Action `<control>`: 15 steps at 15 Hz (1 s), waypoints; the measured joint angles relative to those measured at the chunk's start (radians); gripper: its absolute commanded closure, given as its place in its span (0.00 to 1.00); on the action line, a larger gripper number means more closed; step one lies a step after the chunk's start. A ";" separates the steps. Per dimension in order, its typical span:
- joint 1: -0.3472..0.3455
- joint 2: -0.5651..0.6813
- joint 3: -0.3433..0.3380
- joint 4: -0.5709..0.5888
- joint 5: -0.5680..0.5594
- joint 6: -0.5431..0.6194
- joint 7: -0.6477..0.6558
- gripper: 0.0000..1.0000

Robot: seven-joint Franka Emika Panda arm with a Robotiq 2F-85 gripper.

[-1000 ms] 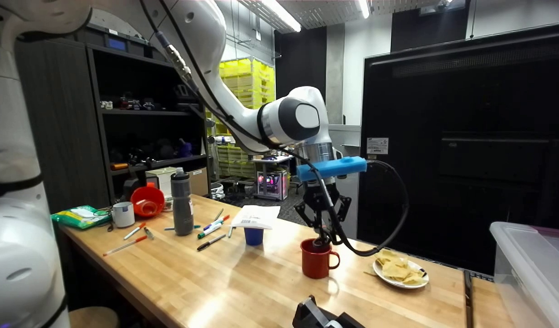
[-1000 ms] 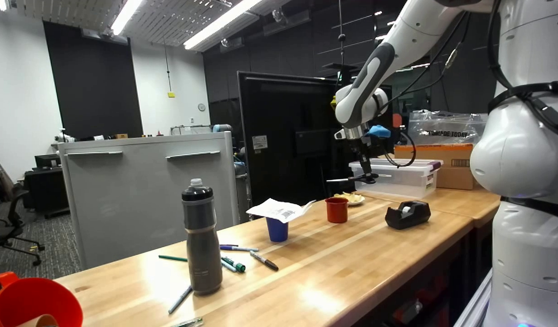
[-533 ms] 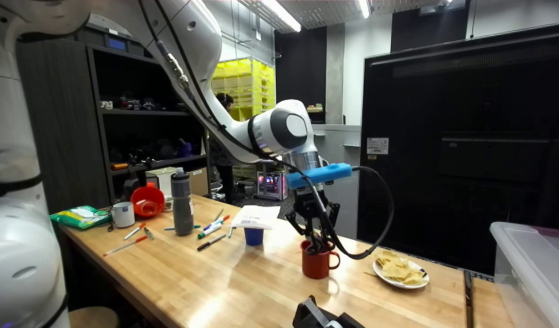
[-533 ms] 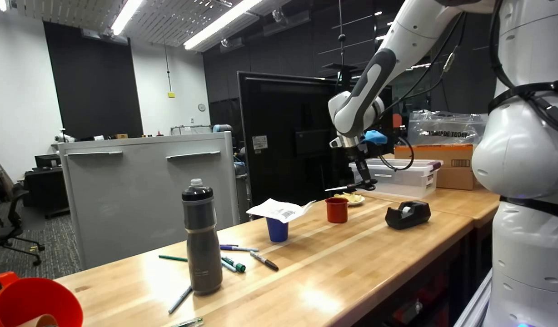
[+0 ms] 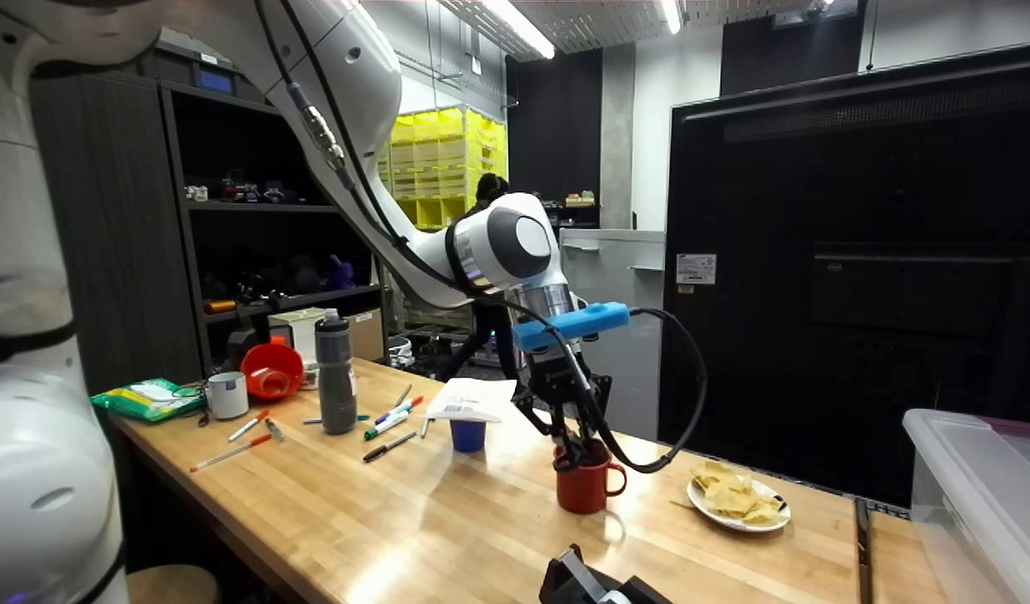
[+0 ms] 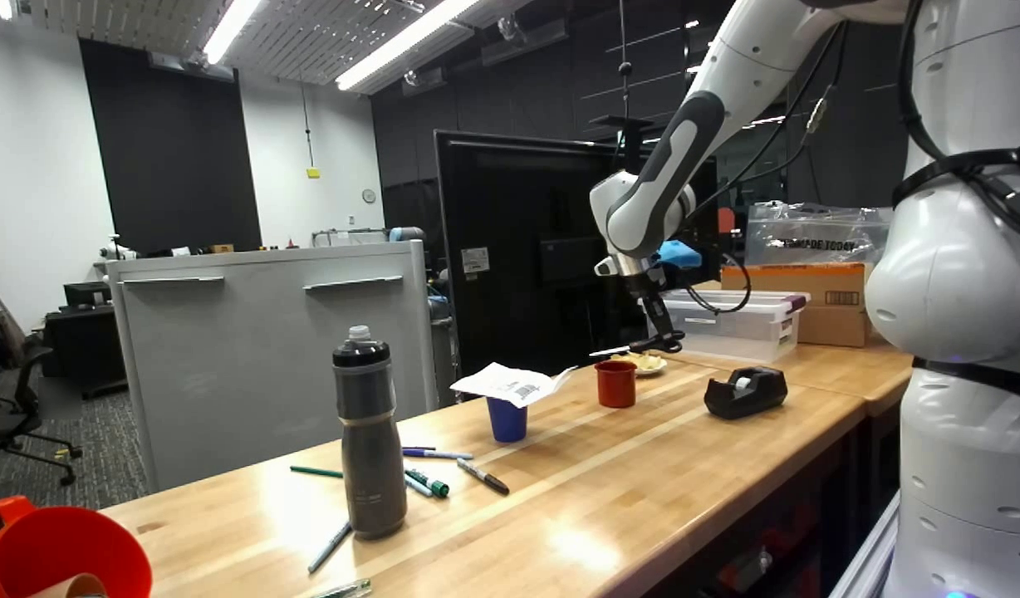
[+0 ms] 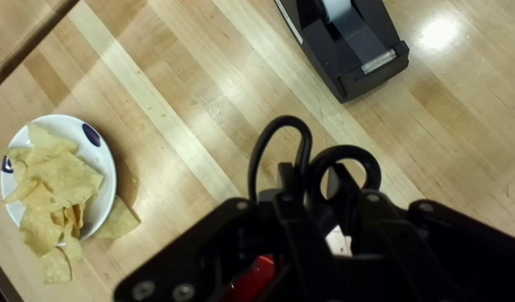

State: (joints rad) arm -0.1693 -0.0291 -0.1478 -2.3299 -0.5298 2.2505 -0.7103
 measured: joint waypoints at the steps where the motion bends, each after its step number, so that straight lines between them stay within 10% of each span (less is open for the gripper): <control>1: 0.002 0.000 0.000 0.000 0.000 0.000 0.001 0.94; 15: 0.006 -0.037 0.013 -0.032 -0.003 -0.056 0.101 0.94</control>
State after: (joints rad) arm -0.1629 -0.0661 -0.1346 -2.3619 -0.5326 2.1943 -0.6090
